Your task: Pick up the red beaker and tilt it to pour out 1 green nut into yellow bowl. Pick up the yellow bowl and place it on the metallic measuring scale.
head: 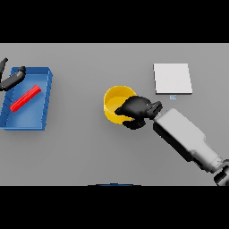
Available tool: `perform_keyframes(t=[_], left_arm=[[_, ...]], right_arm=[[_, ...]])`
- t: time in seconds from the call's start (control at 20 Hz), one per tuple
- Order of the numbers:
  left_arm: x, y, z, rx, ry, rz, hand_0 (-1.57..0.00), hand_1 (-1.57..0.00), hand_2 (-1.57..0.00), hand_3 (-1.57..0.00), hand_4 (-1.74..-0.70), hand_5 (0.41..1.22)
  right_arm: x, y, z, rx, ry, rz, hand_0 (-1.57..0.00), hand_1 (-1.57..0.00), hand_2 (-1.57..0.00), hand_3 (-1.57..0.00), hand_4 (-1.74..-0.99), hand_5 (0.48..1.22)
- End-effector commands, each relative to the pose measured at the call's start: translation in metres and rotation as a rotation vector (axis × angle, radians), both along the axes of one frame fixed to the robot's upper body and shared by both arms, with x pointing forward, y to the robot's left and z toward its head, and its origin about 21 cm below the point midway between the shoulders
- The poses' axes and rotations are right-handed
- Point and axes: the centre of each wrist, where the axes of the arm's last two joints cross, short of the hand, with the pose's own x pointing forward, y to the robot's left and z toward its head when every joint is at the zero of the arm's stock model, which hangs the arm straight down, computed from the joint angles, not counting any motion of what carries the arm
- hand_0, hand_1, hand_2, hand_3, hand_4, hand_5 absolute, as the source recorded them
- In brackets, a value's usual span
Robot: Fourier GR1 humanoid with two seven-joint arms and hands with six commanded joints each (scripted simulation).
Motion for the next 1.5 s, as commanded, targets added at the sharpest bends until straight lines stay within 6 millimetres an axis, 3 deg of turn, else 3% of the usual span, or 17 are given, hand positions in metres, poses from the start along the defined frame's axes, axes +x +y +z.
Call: perform_keyframes(t=[0.0, 0.1, 0.25, 0.4, 0.5, 0.85, 0.95, 1.15, 1.45], left_arm=[[0.000, 0.001, 0.000, -0.004, -0.002, -0.008, 0.00, 0.00, 0.00, 0.00, -0.79, 0.710], [0.001, 0.000, 0.001, -0.001, 0.000, -0.006, 0.00, 0.00, 0.00, 0.00, -0.79, 0.707], [0.002, 0.002, 0.002, 0.007, 0.000, -0.005, 0.00, 0.00, 0.00, 0.00, -0.78, 0.711], [0.002, -0.001, 0.001, 0.006, 0.000, -0.009, 0.00, 0.00, 0.00, 0.00, -0.78, 0.712], [0.001, 0.000, 0.001, -0.003, 0.004, -0.011, 0.00, 0.00, 0.00, 0.00, -0.79, 0.704], [0.001, 0.001, 0.005, 0.009, 0.000, -0.011, 0.00, 0.00, 0.00, 0.00, -0.78, 0.702], [0.005, 0.000, 0.005, -0.006, -0.002, -0.011, 0.00, 0.00, 0.00, 0.00, -0.78, 0.702], [0.003, 0.001, 0.007, -0.021, -0.011, -0.013, 0.00, 0.00, 0.00, 0.00, -0.80, 0.704], [0.001, -0.003, 0.010, -0.044, 0.002, -0.001, 0.00, 0.00, 0.00, 0.00, -0.83, 0.728]], right_arm=[[0.001, -0.001, 0.001, 0.008, 0.000, 0.000, -0.86, -0.83, -0.79, -0.68, -1.492, 1.052], [-0.002, 0.004, 0.002, 0.000, 0.002, -0.003, -1.11, -1.09, -1.07, -0.88, -1.578, 1.113], [-0.001, 0.001, 0.006, -0.004, 0.021, 0.000, -1.34, -1.33, -1.25, -1.07, -1.658, 1.166], [-0.002, 0.003, 0.010, -0.009, 0.029, -0.010, -1.45, -1.45, -1.33, -1.17, -1.698, 1.193], [-0.002, 0.004, 0.012, 0.001, 0.030, -0.002, -1.49, -1.49, -1.36, -1.20, -1.714, 1.203], [0.003, -0.011, 0.057, -0.001, -0.011, -0.045, -1.55, -1.55, -1.49, -1.15, -1.735, 1.217], [-0.001, -0.015, 0.066, -0.003, -0.040, -0.071, -1.56, -1.56, -1.43, -1.22, -1.737, 1.219], [0.002, -0.032, 0.074, -0.008, -0.076, -0.111, -1.57, -1.57, -1.51, -1.18, -1.739, 1.219], [0.025, -0.067, 0.095, 0.019, -0.169, -0.230, -1.55, -1.57, -1.52, -1.17, -1.741, 1.220]])
